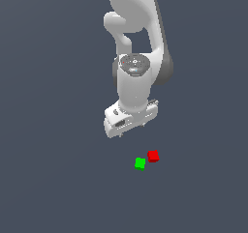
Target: Stack the red cube on top of the green cube.
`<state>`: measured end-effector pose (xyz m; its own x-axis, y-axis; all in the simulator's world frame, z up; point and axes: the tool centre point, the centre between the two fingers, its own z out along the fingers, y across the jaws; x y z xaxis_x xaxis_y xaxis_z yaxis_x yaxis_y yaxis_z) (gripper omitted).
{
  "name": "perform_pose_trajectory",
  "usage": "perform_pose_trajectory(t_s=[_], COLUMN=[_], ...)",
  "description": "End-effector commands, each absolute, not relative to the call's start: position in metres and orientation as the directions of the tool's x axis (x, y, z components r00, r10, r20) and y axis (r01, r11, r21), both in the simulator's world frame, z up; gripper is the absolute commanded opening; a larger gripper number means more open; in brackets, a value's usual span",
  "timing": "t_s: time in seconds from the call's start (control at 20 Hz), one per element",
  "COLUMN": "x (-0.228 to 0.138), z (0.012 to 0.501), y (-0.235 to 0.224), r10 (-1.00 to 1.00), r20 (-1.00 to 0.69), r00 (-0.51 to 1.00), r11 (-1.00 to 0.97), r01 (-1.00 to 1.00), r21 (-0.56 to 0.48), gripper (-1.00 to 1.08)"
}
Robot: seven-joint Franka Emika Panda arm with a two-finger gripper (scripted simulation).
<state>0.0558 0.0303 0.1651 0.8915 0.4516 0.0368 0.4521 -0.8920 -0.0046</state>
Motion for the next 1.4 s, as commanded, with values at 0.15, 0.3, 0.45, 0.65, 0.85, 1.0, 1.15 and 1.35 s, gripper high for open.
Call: perform_pose_trajectory(t_s=[0.15, 0.3, 0.45, 0.65, 0.85, 1.0, 1.15, 1.35], x=[0.071, 0.079, 0.087, 0.096, 0.103, 0.108, 0.111, 0.114], z=[0.152, 0.144, 0.136, 0.126, 0.116, 0.108, 0.100, 0.089], y=[0.039, 0.045, 0.052, 0.063, 0.074, 0.084, 0.094, 0.107], r10=[0.596, 0.669, 0.737, 0.818, 0.887, 0.928, 0.961, 0.988], r20=[0.033, 0.031, 0.028, 0.024, 0.020, 0.017, 0.013, 0.009], r00=[0.802, 0.743, 0.675, 0.574, 0.462, 0.371, 0.277, 0.154], r11=[-0.803, -0.743, -0.676, -0.574, -0.462, -0.372, -0.277, -0.154], r01=[0.596, 0.669, 0.737, 0.819, 0.887, 0.928, 0.961, 0.988], r21=[-0.002, -0.001, 0.001, 0.002, 0.003, 0.003, 0.003, 0.002], gripper=[1.00, 1.00, 1.00, 1.00, 1.00, 1.00, 1.00, 1.00])
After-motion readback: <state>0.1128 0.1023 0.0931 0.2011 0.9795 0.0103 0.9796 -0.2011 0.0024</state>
